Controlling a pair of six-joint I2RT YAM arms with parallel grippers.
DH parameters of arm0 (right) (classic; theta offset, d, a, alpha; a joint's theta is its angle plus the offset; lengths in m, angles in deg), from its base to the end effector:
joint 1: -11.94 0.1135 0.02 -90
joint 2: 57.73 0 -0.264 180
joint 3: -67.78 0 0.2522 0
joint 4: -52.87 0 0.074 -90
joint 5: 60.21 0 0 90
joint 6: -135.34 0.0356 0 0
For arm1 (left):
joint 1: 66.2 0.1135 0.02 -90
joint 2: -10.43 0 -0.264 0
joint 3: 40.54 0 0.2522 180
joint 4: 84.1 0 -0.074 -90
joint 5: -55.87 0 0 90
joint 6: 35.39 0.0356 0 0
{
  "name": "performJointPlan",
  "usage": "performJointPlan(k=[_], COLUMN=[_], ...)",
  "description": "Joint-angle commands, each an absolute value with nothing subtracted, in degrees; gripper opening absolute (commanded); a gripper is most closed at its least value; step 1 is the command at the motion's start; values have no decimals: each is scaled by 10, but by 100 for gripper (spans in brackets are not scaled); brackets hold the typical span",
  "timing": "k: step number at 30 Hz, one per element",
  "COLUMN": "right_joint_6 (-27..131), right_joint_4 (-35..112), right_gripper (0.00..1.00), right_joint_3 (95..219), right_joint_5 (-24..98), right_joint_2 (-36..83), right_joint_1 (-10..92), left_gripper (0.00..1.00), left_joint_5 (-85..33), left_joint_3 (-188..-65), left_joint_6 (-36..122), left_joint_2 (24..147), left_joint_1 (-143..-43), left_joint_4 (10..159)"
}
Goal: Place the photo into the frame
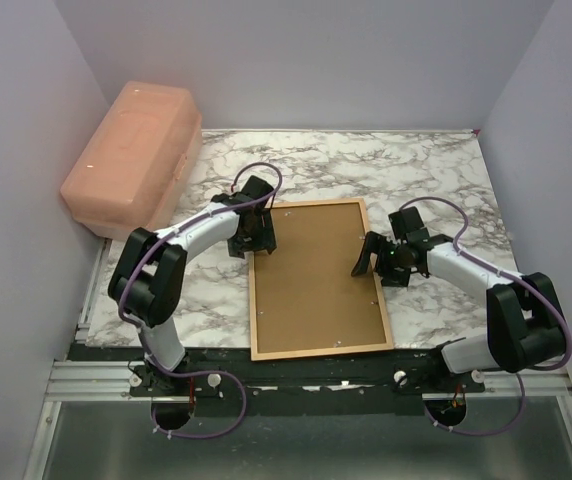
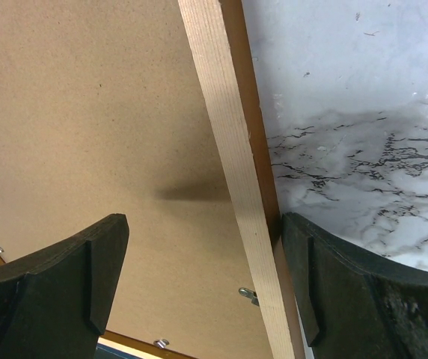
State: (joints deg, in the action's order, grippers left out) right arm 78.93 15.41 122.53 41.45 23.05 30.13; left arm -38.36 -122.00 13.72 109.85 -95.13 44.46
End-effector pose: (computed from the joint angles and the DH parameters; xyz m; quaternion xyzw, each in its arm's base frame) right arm 0.2380 0.0858 0.1660 0.1067 0.9627 0.1885 0.1620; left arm 0.3003 -0.1630 0.1937 -0.1090 0.9772 -0.0725 0.1673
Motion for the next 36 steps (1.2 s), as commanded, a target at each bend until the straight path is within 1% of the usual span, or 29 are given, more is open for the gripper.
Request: performJointPlan(k=[1,12,18,20,26,28,32,33,36], right_joint_6=[785,780,777,776,777,777,778,779,779], right_joint_4=[163,176,178,180,179,181,183,183,184], right_gripper=[90,90,90,90,90,90,90,90,90], right_joint_3=[1234,1230,1230,1231,1234,1235,1236,1236,1233], right_joint_5=[415,428,432,433,434,435,438,439,438], right_joint_2=[247,261,264,267,270,272,273,274,274], right_joint_1=[305,305,305,305,305,305,305,305,304], left_gripper=[67,60,59,56,36,23,2,0,0], left_joint_5=[-427,-401,-408,-408,-408,-404,-390,-387,-382], left_joint_3=[-1273,-1343,-1367,-1370,-1334,-1318,-1306,-1304,-1301], left_joint_6=[147,160,172,176,178,180,186,187,190], left_joint_2=[1138,1210,1239,1248,1233,1222,1213,1213,1210], left_joint_1=[-936,-892,-889,-889,-889,-889,-889,-889,-889], left_joint_4=[412,414,403,401,417,429,442,444,447])
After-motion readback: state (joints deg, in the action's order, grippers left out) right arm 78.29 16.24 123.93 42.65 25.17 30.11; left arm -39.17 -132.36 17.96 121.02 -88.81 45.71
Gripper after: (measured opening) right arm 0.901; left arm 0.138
